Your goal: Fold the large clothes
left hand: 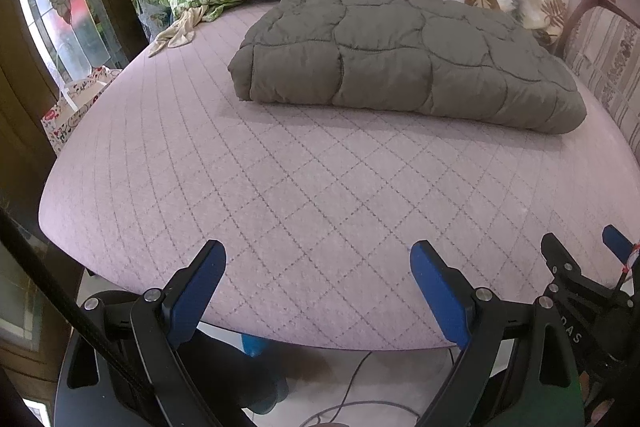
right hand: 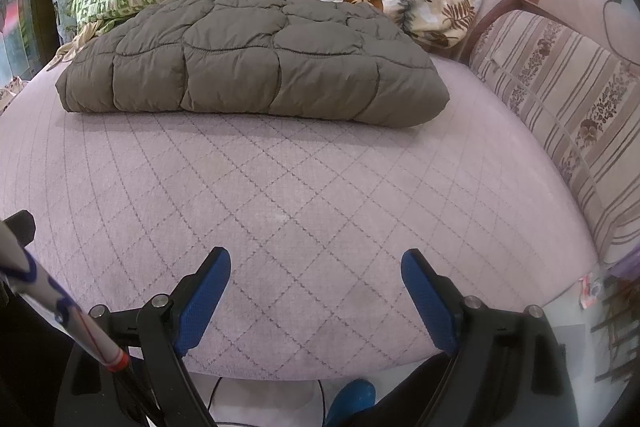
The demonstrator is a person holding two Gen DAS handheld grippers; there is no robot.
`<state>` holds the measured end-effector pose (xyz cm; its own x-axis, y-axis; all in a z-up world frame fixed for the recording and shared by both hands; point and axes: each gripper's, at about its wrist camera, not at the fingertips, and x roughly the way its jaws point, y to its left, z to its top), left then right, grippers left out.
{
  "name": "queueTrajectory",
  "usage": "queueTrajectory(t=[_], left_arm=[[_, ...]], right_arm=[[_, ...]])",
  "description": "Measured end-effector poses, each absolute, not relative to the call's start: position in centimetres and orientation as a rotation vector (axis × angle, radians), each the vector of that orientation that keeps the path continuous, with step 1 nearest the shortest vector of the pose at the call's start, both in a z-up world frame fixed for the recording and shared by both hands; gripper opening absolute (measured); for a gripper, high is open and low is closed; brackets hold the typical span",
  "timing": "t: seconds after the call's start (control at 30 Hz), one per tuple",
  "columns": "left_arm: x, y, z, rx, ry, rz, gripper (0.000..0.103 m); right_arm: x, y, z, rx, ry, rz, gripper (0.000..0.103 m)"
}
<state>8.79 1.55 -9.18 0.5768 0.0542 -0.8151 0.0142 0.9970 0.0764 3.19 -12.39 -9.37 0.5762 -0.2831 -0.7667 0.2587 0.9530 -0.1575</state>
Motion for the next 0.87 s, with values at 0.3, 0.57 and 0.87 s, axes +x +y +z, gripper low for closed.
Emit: queueTrajectory(t=[0.3,0.57,0.87], left_arm=[[8.90,1.65,-9.38,0.069,0.970,0.013,0.093],[8.90,1.69,-9.44,0.066,0.973,0.011,0.093],[9.13,1.86,-9.81,0.055,0.979,0.009,0.093]], right_arm=[[3.05,-12.21,-9.14,-0.028,0.890,-0.318,0.090],[3.09,-12.19,-9.21,-0.029,0.891,-0.318,0.090],[3.12,-12.29,-9.28,-0.022,0.893,-0.318,0.090]])
